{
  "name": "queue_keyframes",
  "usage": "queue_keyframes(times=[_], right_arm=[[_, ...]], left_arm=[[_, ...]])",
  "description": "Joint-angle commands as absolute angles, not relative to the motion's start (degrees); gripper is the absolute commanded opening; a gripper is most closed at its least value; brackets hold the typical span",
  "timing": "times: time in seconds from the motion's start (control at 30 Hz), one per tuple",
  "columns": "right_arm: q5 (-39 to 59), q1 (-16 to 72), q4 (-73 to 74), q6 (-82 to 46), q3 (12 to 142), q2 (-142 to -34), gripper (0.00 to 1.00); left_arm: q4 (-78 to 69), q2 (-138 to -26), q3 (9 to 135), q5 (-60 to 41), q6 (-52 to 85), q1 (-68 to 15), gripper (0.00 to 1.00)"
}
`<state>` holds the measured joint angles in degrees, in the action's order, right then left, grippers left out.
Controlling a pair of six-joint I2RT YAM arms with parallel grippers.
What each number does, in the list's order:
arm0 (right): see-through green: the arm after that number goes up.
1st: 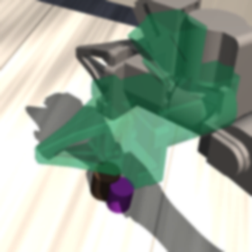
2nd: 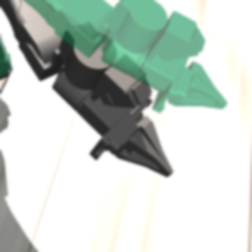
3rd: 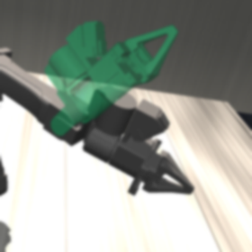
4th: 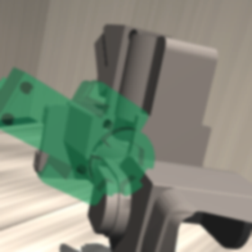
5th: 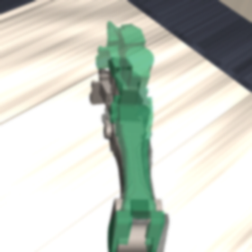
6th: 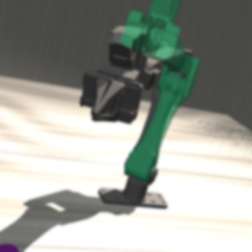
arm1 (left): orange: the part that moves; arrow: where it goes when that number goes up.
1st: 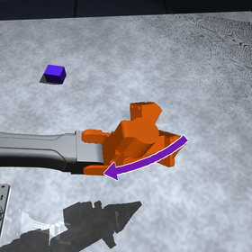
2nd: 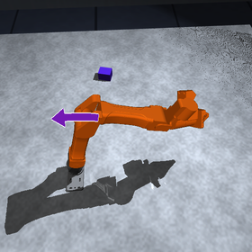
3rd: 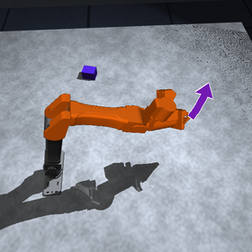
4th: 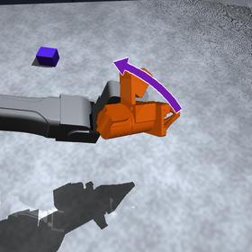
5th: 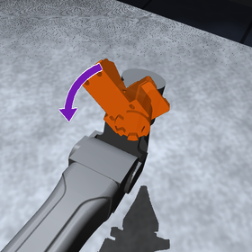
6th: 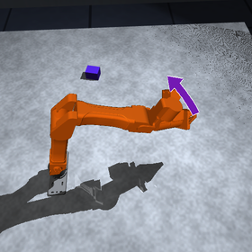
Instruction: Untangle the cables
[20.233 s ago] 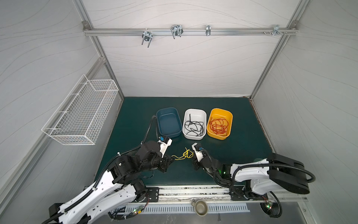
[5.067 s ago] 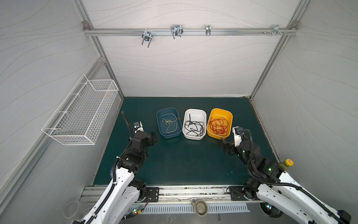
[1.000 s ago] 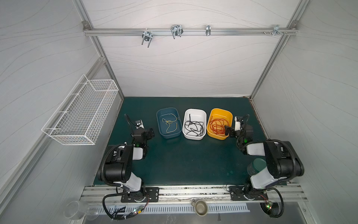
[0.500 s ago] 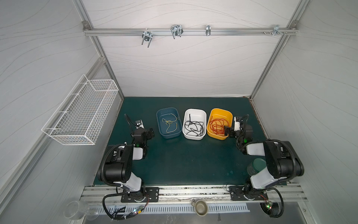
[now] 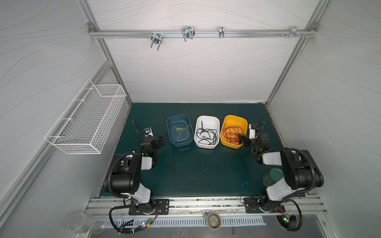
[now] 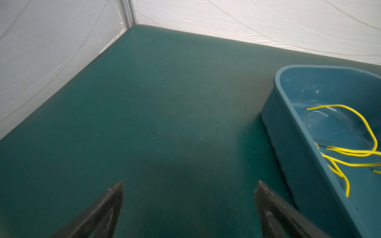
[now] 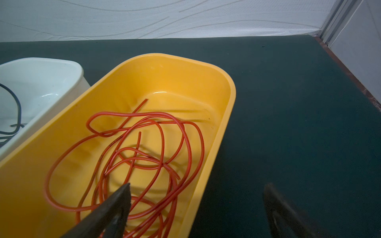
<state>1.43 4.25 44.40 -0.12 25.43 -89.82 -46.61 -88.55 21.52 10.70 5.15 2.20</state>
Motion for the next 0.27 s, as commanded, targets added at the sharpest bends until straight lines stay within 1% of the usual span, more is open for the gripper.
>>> queue_keyframes(times=[0.0, 0.23], right_arm=[[2.30, 4.13, 43.85, 0.79, 26.37, -90.26, 0.99], [4.44, 3.53, 44.04, 0.67, 26.44, -90.52, 0.99]], left_arm=[[-49.83, -88.51, 22.85, 10.74, 4.92, 2.17, 1.00], [-49.83, -88.51, 22.85, 10.69, 4.93, 2.18, 1.00]])
